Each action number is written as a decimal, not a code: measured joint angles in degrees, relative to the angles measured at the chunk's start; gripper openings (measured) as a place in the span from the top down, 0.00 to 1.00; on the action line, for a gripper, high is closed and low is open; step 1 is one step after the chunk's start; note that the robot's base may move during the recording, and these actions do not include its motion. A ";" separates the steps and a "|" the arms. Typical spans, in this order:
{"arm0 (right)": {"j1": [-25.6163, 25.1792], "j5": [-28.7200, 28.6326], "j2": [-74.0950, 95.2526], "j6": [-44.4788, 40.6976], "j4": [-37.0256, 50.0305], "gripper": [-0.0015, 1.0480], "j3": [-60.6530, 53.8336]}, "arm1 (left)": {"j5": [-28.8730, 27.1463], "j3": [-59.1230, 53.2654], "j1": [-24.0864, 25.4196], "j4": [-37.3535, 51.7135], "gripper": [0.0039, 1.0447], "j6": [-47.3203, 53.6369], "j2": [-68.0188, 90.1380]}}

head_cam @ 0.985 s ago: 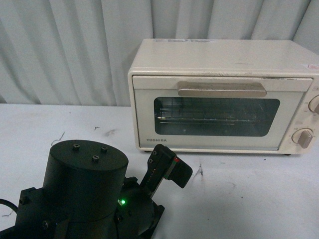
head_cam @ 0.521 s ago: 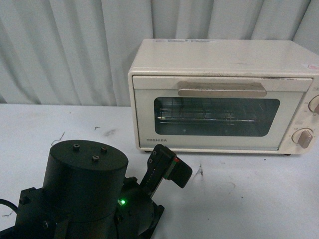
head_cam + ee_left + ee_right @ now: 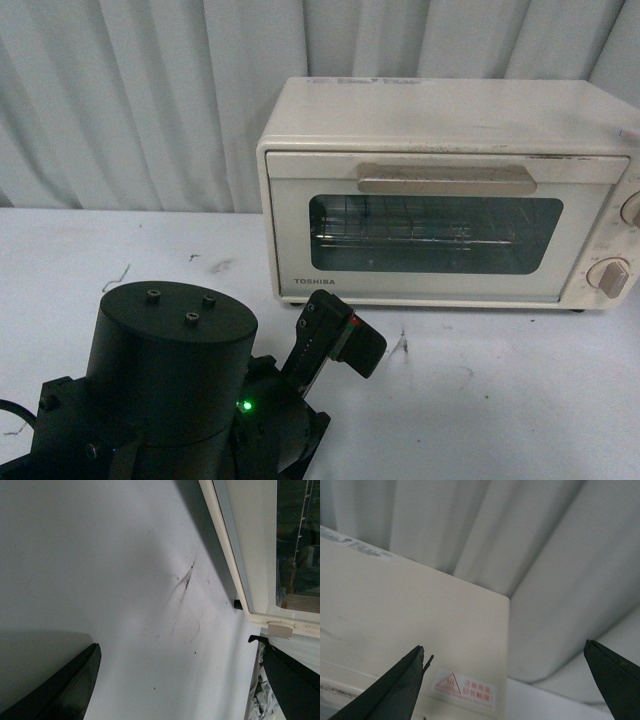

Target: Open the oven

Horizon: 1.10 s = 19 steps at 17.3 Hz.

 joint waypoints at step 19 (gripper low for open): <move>9.84 -15.56 8.76 -38.32 -15.47 0.98 7.30 | -0.02 0.00 0.00 0.00 0.06 0.00 0.00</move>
